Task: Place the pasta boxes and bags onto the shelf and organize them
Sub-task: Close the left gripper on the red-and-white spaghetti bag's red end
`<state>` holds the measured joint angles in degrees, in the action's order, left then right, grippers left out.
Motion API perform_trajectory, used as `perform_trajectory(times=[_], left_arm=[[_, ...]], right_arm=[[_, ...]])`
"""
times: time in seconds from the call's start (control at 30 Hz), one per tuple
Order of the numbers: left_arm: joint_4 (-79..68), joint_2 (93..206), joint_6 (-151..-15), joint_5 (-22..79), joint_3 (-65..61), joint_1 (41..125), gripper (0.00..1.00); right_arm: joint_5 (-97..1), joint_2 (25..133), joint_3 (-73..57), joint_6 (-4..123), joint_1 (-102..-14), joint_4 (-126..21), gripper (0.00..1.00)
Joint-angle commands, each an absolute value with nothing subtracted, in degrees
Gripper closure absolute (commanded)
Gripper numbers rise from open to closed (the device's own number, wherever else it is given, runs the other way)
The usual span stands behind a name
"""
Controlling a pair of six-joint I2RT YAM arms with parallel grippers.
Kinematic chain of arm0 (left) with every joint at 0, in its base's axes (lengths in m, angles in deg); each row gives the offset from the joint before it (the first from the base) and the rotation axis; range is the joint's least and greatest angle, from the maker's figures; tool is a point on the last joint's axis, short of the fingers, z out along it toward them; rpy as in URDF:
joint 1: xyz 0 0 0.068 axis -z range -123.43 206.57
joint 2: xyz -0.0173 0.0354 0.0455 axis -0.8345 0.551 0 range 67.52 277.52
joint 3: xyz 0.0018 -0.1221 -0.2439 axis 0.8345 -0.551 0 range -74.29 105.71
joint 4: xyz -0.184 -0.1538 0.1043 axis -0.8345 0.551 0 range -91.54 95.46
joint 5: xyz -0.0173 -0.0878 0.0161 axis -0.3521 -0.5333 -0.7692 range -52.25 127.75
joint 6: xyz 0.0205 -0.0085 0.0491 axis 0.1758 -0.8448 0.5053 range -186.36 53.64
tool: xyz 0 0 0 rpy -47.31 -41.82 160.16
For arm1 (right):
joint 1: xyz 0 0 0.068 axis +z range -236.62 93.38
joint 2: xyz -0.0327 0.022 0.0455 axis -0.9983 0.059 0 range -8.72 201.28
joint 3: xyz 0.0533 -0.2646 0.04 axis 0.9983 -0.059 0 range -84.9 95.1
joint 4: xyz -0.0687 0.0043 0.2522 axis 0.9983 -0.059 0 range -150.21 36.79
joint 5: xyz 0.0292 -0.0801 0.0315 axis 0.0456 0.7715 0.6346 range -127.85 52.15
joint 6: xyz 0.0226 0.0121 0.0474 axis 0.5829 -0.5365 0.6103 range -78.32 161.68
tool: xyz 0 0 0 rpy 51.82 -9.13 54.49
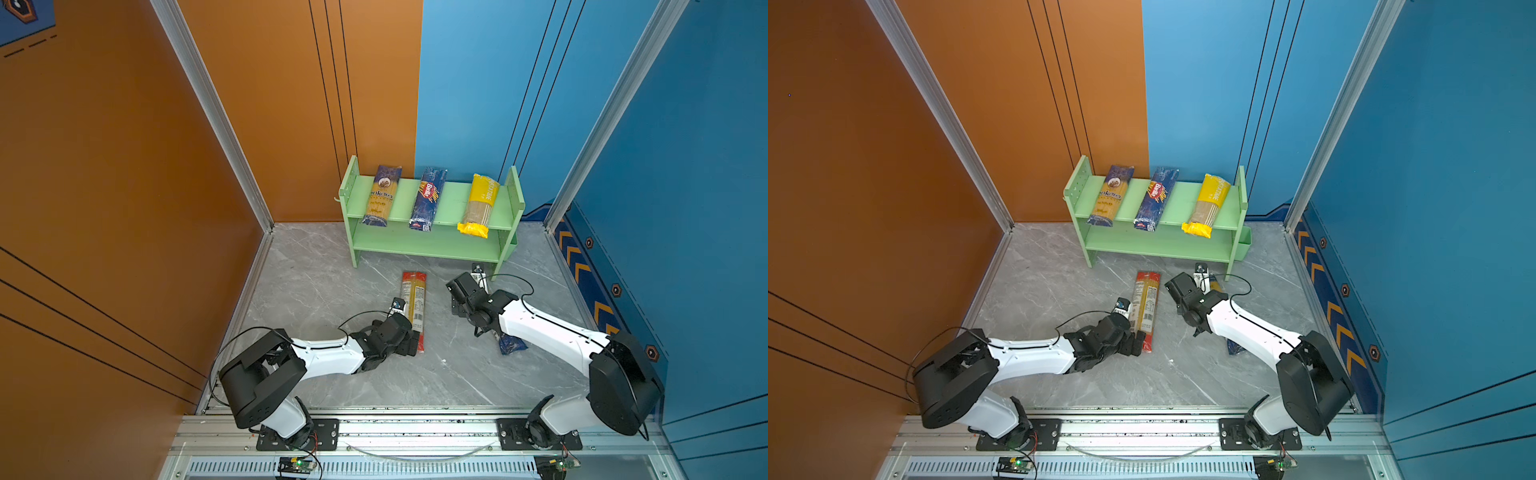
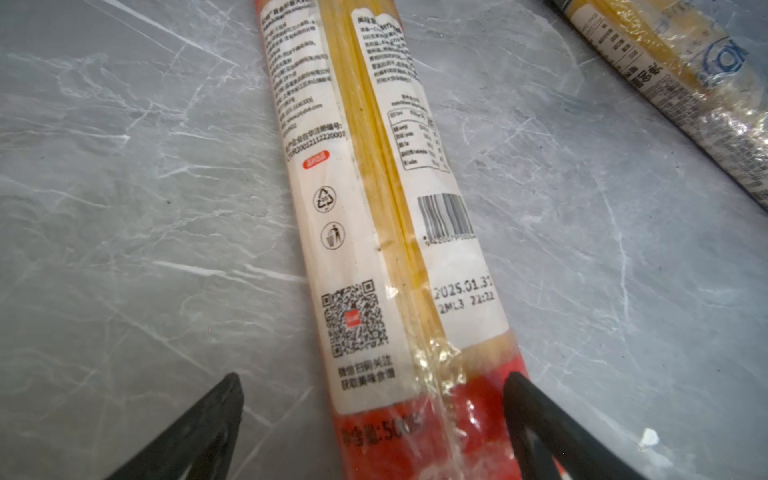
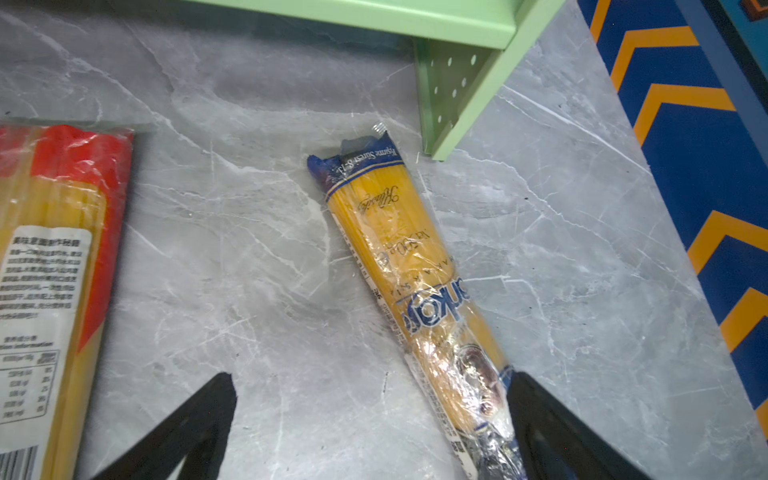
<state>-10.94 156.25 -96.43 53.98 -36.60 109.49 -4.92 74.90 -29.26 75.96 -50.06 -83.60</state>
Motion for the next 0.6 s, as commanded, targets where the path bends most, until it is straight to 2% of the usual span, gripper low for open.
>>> perform_trajectory(times=[0.0,0.57], left_arm=[[-10.4,158.2,-97.0,53.3,-33.9,110.6,0.02],[-5.3,161.5,-97.7,56.8,-30.0,112.4,0.02]], right_arm=[[-5.7,73.3,-30.6,75.0,-50.9,-83.9,0.0],[-6.9,71.3,-33.9,76.2,-51.6,-82.1,0.0]])
